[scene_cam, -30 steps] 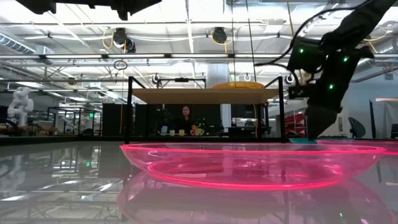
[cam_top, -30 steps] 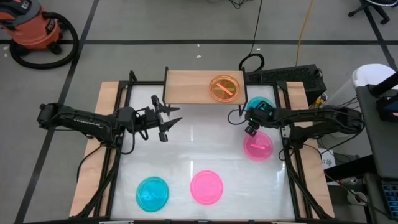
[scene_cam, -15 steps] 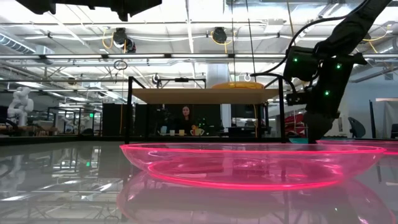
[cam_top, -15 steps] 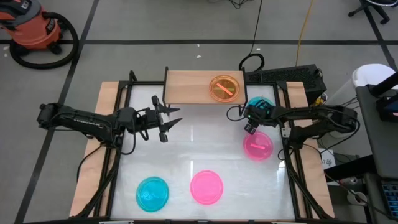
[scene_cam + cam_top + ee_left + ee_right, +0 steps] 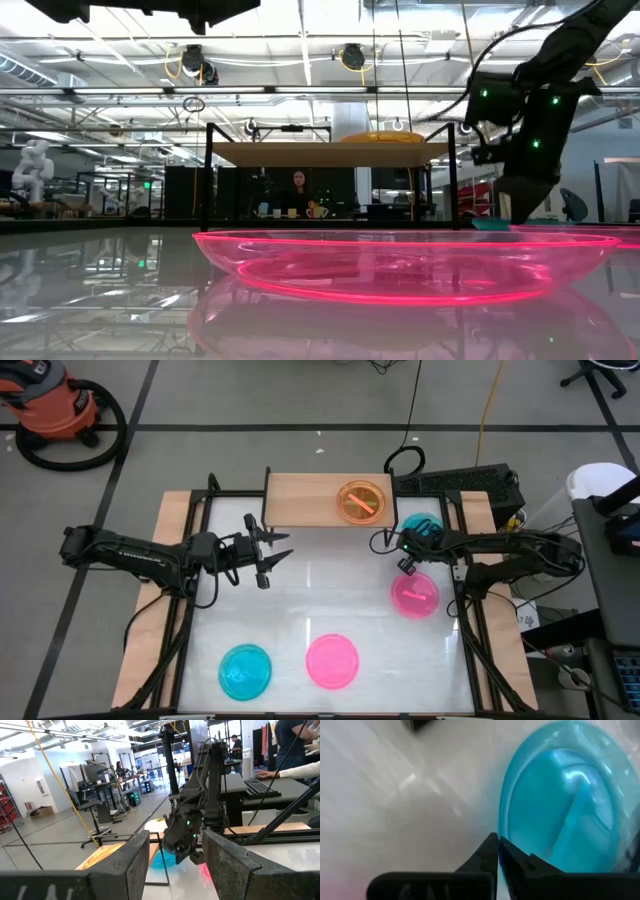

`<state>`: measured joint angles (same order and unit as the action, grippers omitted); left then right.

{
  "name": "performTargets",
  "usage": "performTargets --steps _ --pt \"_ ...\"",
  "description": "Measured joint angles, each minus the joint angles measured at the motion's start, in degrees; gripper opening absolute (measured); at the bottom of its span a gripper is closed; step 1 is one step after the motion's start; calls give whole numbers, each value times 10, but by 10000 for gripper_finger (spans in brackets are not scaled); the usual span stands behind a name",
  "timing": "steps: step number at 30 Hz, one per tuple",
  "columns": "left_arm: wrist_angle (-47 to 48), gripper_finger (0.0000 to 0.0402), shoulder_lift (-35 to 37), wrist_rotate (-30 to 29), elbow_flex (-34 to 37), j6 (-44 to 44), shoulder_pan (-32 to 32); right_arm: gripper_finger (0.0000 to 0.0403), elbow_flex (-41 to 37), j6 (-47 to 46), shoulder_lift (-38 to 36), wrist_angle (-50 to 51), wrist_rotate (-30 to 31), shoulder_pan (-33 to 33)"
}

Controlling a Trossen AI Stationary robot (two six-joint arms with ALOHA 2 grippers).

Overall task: Place and stack plates onto a shelf
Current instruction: Put the top blue plate on the shelf

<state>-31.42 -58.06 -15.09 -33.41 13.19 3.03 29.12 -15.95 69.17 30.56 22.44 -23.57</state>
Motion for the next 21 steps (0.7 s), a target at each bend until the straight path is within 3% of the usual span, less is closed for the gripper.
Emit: performTargets --steps 9,16,21 --pt "0 188 0 0 0 -2 0 0 1 -28 -164 0 4 0" --pt "3 188 0 0 0 -3 0 0 2 -17 -296 -39 61 0" --pt "3 188 0 0 0 -4 0 0 2 24 -346 -144 92 0"
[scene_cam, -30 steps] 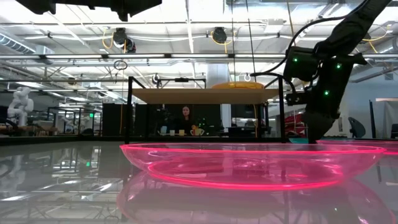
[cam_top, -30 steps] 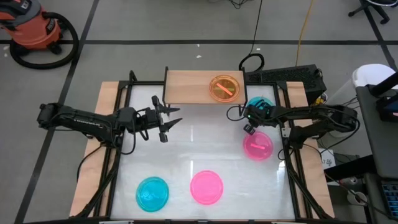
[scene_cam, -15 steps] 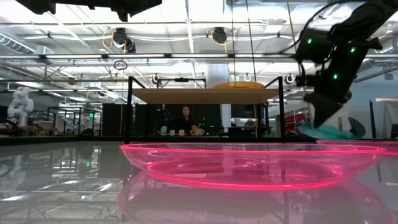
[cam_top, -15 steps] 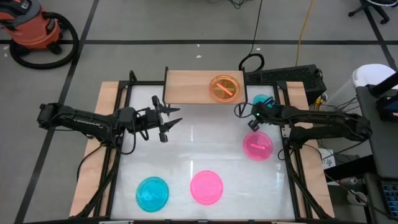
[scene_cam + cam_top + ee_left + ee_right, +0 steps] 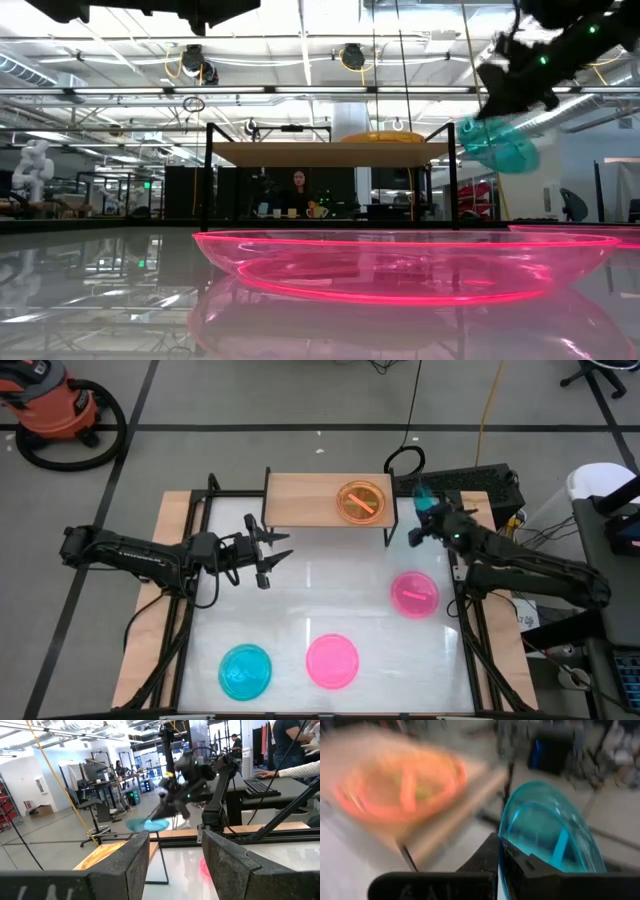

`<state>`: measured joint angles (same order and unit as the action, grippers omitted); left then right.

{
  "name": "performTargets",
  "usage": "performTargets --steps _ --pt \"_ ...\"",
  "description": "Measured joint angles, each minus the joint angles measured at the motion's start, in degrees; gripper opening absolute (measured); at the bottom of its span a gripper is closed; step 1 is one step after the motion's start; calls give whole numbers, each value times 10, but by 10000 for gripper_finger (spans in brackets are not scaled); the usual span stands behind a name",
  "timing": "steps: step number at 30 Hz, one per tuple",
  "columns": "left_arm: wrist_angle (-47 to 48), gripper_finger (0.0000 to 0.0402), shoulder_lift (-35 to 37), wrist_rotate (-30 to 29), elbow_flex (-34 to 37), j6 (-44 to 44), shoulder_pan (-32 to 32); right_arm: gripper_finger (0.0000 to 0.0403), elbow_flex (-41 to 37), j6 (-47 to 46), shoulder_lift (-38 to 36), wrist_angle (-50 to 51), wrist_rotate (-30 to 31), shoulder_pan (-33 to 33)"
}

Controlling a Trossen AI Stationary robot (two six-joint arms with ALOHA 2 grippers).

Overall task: Place and stack plates onto a shelf
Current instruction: Put the top blue plate on the shelf

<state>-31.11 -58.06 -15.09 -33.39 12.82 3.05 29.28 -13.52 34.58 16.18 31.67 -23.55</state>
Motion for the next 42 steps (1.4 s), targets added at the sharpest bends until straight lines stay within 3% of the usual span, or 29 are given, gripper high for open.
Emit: performTargets --steps 6,15,24,32,39,42 --pt "-7 188 0 0 0 0 0 0 4 54 28 -201 -50 0" --pt "-6 188 4 -2 0 6 5 0 106 131 202 -346 -186 16" --pt "42 188 67 -56 1 16 33 0 254 249 423 -408 -200 49" --pt "59 188 67 -56 1 15 45 0 349 268 613 -454 -279 48" --pt "61 188 67 -60 1 22 45 0 369 282 706 -569 -349 48" --pt "60 188 67 -60 1 21 45 0 369 278 719 -563 -349 48"
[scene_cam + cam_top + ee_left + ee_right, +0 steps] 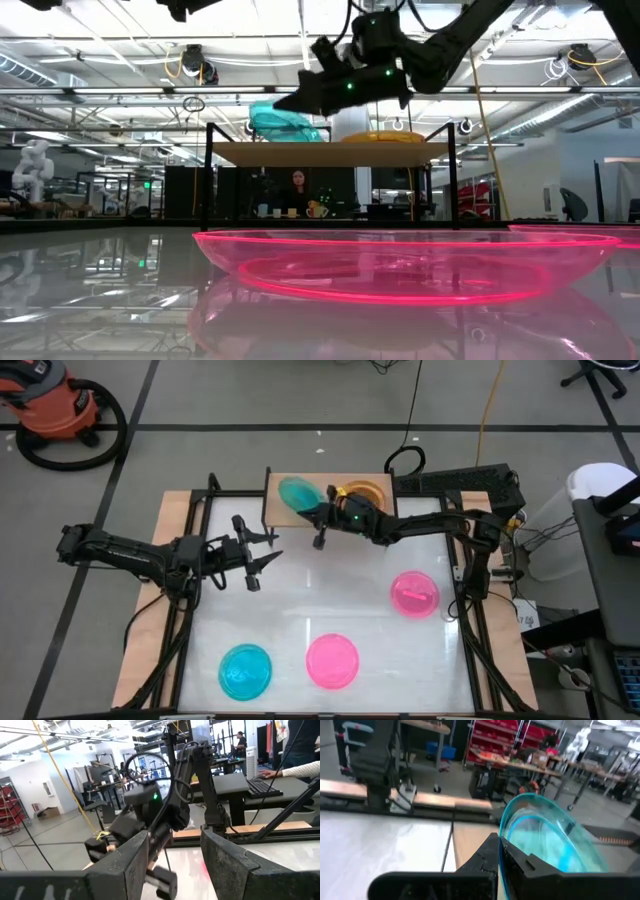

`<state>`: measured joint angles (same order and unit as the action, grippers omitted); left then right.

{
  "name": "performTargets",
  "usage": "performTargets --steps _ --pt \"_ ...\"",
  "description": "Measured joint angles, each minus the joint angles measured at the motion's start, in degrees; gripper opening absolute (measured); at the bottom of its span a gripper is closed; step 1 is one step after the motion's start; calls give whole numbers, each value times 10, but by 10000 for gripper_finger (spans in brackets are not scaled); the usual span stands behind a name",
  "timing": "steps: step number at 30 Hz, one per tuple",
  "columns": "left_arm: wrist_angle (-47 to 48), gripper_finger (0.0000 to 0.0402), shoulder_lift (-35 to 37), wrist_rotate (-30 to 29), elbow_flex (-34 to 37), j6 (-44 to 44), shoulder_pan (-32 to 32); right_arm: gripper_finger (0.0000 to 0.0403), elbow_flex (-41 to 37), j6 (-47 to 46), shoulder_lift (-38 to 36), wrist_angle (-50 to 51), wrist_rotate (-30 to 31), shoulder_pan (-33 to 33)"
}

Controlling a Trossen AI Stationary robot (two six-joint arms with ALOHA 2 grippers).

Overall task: Place and stack plates onto a shelf
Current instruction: Put the top blue plate on the shelf, then stack the bottom pink plate on top of the blue plate on the shelf

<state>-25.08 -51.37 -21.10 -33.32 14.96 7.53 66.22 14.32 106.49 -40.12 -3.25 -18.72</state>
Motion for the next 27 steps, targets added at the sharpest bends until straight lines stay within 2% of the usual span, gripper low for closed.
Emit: performTargets --steps 10,21,27 --pt "0 188 0 0 0 -1 0 8 0 -44 21 -1 1 0" --pt "2 188 0 0 0 -1 0 109 0 -64 9 3 0 4" --pt "16 188 0 1 -1 -11 2 133 -1 -29 -69 70 0 34"
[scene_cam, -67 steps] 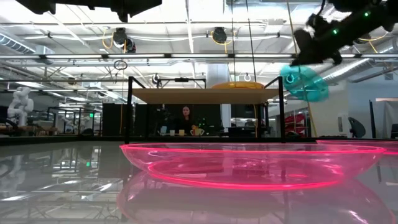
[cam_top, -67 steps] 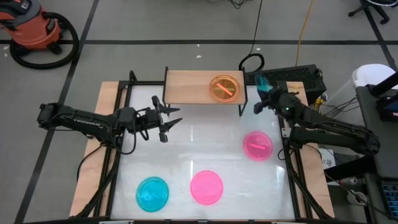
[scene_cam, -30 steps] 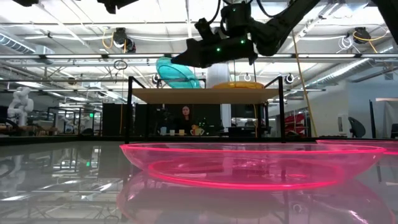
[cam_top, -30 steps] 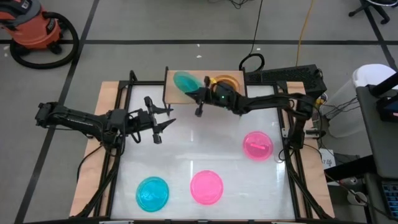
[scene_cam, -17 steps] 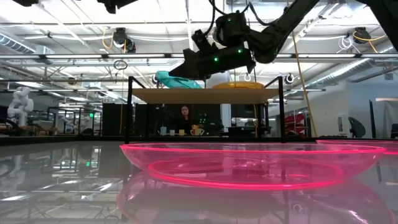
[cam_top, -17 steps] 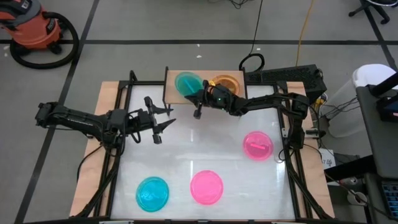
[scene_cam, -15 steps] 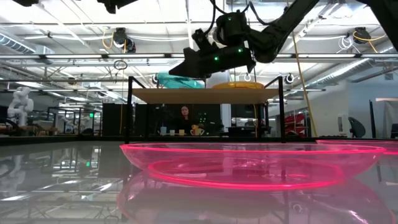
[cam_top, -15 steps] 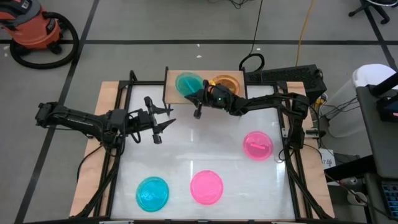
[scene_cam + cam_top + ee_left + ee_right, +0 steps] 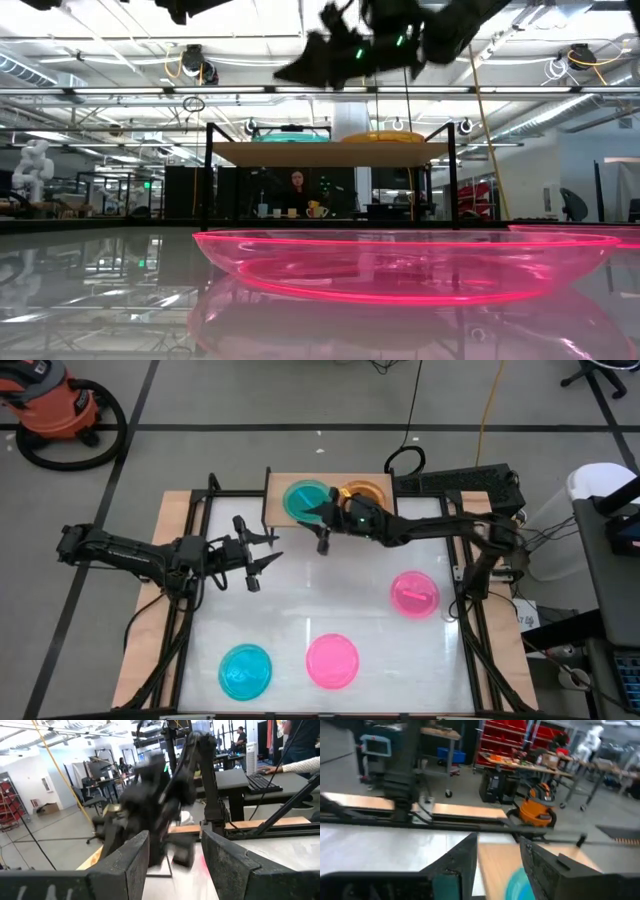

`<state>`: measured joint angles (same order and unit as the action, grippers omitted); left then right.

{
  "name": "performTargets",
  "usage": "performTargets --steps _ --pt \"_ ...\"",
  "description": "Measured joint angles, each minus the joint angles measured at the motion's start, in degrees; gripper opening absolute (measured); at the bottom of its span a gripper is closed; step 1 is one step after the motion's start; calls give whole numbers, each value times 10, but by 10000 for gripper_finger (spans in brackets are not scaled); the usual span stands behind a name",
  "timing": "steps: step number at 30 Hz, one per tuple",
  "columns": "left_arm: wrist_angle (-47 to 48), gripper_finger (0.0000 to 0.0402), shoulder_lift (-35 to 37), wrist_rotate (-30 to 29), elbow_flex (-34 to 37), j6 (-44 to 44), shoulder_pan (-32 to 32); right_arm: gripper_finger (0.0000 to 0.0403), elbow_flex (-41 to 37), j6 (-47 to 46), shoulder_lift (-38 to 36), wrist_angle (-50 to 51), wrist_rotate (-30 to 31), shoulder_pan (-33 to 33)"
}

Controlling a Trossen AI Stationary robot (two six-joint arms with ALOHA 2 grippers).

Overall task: Place and stack plates onto a shelf
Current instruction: Stack the bottom pink plate on top of the blue plate on the shelf

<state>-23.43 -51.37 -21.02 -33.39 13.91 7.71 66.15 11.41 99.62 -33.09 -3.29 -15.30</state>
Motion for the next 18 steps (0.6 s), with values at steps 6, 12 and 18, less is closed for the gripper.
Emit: performTargets --steps 6,12,18 --pt "27 188 -4 52 0 21 29 131 0 66 -144 210 2 52" --pt "23 188 -69 7 -56 77 100 131 0 43 -265 395 48 100" --pt "49 188 -204 -12 -143 166 144 130 0 -2 -333 510 123 146"
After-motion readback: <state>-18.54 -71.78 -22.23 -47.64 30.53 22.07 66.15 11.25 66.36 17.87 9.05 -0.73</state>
